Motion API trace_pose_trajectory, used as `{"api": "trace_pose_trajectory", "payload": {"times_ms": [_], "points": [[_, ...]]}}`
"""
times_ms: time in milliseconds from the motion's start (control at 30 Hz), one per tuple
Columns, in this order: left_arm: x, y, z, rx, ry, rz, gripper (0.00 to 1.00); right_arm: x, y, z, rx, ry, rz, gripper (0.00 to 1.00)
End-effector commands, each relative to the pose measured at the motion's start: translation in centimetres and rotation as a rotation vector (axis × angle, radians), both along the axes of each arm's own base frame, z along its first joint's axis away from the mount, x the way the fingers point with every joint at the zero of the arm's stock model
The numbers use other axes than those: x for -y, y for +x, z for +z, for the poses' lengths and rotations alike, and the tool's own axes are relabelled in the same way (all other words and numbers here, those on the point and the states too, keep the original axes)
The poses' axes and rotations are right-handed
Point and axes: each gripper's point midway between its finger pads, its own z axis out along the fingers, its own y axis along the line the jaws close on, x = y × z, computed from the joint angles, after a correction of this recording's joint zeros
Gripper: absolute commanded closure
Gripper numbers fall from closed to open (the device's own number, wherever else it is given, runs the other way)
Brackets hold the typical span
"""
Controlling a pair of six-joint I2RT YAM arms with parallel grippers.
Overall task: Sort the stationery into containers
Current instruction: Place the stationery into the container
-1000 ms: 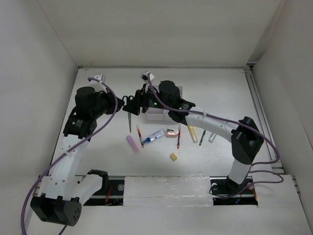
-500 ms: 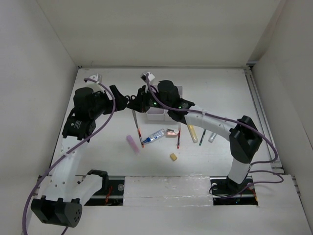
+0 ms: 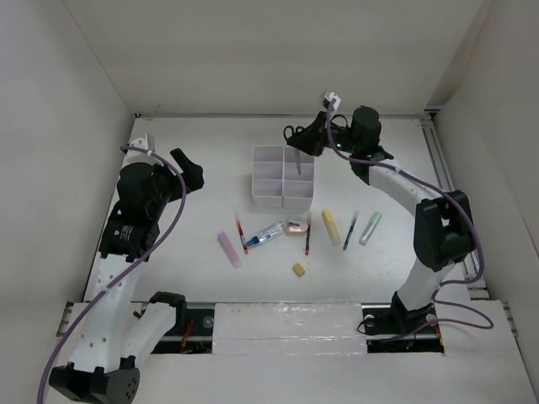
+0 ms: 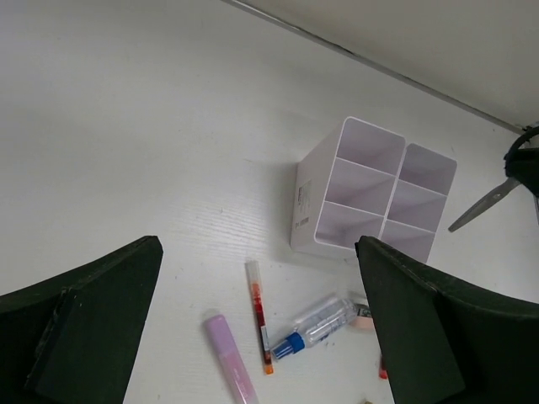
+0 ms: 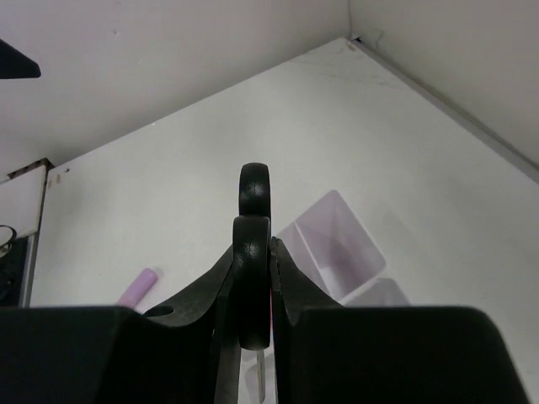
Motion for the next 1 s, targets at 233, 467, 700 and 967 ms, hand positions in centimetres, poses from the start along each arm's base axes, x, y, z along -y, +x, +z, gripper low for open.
{"api": "trace_pose_trajectory", "payload": {"times_ms": [233,467,700,967], "points": [[0.6,-0.1,0.1,0.026,-0.009,-0.038,0.0,5.5,2.3,5.5,0.265,0.013,0.145,1.0],[2.2,0.0,-0.3,0.027,-0.029,-0.127,0.0,6.6,4.3,4.9,0.268,0.003,0.186,1.0],[3.2,0.1,-0.2,0.026,-0.057,-0.207,0.0,5.3,5.6,4.3,0.271,0.004,0.238,1.0],[3.4,0.0,-0.6,0.016,-0.06,-0.217,0.0,3.9,7.7,1.3,0.227,0.003,0.257,1.0]]}}
